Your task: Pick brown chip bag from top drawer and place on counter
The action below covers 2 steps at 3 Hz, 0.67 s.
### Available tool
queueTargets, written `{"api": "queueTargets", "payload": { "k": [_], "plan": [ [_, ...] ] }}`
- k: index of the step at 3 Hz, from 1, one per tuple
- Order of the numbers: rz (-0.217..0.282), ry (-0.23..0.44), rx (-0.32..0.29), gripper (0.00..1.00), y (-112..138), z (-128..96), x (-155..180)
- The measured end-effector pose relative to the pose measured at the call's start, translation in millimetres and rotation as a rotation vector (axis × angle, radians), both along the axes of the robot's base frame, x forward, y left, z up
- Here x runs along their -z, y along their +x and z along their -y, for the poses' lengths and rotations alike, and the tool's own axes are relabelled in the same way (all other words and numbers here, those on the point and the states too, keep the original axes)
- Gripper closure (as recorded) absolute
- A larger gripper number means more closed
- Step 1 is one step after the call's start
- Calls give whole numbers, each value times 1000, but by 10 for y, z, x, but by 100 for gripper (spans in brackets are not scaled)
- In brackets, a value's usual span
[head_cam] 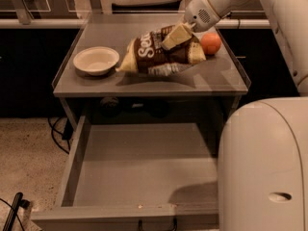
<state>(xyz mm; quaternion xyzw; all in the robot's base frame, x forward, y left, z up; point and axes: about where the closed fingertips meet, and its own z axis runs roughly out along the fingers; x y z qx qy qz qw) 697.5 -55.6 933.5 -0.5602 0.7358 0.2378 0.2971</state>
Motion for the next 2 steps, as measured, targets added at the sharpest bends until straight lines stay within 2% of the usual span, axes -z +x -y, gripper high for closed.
{"api": "queueTargets", "payload": {
  "k": [1, 2],
  "plan": [
    [0, 0, 0, 4, 0, 0, 0],
    [0, 0, 0, 0, 0, 0, 0]
  ]
}}
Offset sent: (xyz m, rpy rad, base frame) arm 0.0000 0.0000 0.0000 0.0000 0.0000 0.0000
